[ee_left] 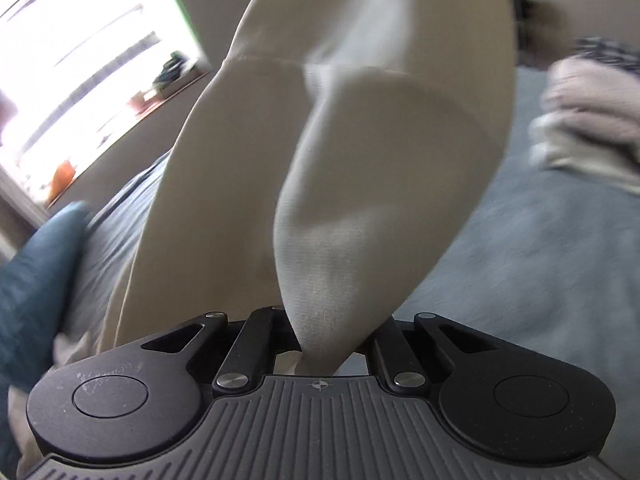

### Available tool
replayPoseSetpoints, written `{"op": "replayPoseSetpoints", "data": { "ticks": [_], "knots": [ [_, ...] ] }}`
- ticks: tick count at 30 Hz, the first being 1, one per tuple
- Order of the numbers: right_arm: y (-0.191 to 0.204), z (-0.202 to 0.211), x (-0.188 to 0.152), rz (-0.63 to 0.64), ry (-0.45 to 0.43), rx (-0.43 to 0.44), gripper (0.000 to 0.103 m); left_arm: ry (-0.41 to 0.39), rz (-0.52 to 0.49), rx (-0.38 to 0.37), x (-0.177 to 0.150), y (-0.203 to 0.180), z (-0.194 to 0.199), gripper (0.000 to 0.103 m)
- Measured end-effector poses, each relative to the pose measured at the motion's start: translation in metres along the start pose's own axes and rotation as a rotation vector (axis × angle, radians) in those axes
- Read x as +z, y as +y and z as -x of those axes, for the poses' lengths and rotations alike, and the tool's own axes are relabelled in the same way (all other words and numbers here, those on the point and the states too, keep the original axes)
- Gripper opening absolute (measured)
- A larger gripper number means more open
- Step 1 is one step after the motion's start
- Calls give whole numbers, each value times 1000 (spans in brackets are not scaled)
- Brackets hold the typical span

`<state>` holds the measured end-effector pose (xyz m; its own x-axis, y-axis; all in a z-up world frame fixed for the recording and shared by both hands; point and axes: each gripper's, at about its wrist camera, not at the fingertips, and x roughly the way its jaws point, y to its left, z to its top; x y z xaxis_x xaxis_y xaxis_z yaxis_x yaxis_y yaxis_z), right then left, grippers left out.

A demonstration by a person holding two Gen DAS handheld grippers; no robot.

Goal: Fold clothes

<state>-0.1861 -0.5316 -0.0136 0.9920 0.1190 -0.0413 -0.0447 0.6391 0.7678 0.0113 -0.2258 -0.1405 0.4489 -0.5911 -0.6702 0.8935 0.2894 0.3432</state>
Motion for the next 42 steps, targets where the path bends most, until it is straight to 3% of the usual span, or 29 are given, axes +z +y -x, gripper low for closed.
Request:
{"op": "replayPoseSetpoints", "data": {
  "ticks": [6, 12, 16, 20, 22, 25, 30, 33, 36, 37, 38, 42],
  "knots": [
    [28, 94, 38, 34, -50, -141, 8, -68, -6, -244, 42, -76, 52, 5],
    [83, 161, 49, 84, -52, -240, 8, -92, 86, -463, 54, -102, 107, 5],
    [124, 177, 50, 76, -64, -256, 8, -105, 116, -554, 54, -103, 150, 5],
    [142, 159, 52, 86, -43, -239, 8, -89, 252, -609, 44, -102, 178, 6],
    [136, 135, 51, 94, -5, -228, 8, -70, 324, -595, 35, -95, 179, 6],
    [105, 79, 44, 84, 87, -224, 8, 6, 460, -500, 23, -74, 152, 6],
    [26, -40, 17, 102, 233, -269, 8, 177, 670, -228, 5, -20, 56, 11],
    [-24, -103, -10, 126, 325, -331, 9, 233, 743, -103, -4, 0, 13, 29],
    [-71, -152, -46, 170, 458, -439, 18, 277, 801, -19, -19, 8, 3, 38],
    [-85, -161, -60, 181, 509, -492, 28, 300, 820, 3, -24, 8, 7, 39],
    [-96, -164, -72, 188, 548, -529, 32, 322, 837, 24, -30, 9, 6, 41],
    [-106, -125, -90, 198, 560, -546, 32, 381, 904, 54, -52, -1, 23, 41]
  ]
}}
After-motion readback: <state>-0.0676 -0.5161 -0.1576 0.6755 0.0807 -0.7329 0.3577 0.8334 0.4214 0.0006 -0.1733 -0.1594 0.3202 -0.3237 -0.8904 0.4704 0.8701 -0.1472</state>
